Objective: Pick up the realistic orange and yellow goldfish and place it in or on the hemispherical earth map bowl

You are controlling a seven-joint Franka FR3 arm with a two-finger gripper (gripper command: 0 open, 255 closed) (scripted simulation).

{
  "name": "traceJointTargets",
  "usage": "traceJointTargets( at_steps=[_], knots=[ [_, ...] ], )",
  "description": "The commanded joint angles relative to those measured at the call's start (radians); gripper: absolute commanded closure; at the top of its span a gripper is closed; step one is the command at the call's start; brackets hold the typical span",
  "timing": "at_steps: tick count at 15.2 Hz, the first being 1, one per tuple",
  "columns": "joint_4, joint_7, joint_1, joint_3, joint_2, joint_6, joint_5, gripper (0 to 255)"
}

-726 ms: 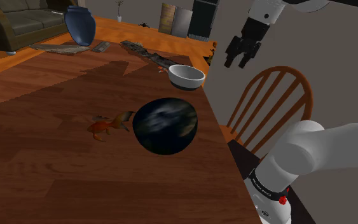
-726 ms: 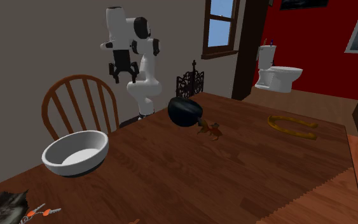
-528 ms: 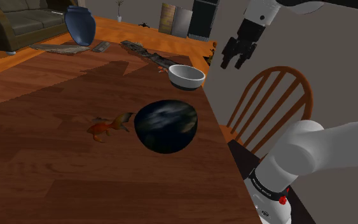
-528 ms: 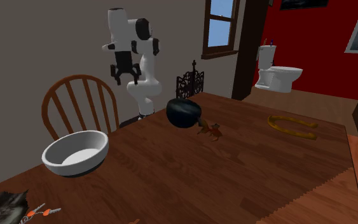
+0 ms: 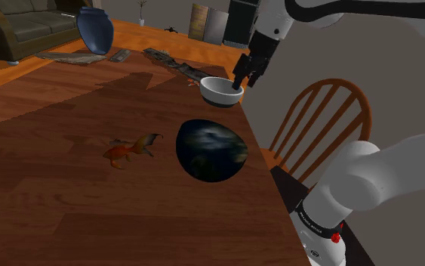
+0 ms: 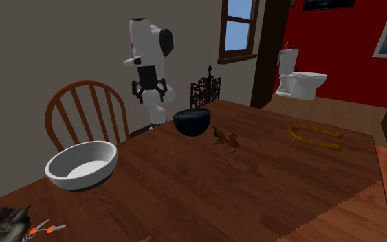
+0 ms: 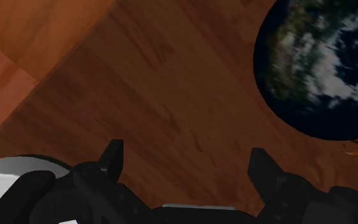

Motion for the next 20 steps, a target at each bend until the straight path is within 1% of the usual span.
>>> traceJointTargets(
  at_steps=[1, 11, 20],
  knots=[
    [0.010, -0.017, 0.027, 0.019, 0.049, 0.046, 0.015, 0],
    [0.075, -0.101, 0.145, 0.119, 0.277, 0.238, 0.063, 0],
    [0.175, -0.163, 0.235, 0.217, 0.486, 0.373, 0.063, 0]
  ],
)
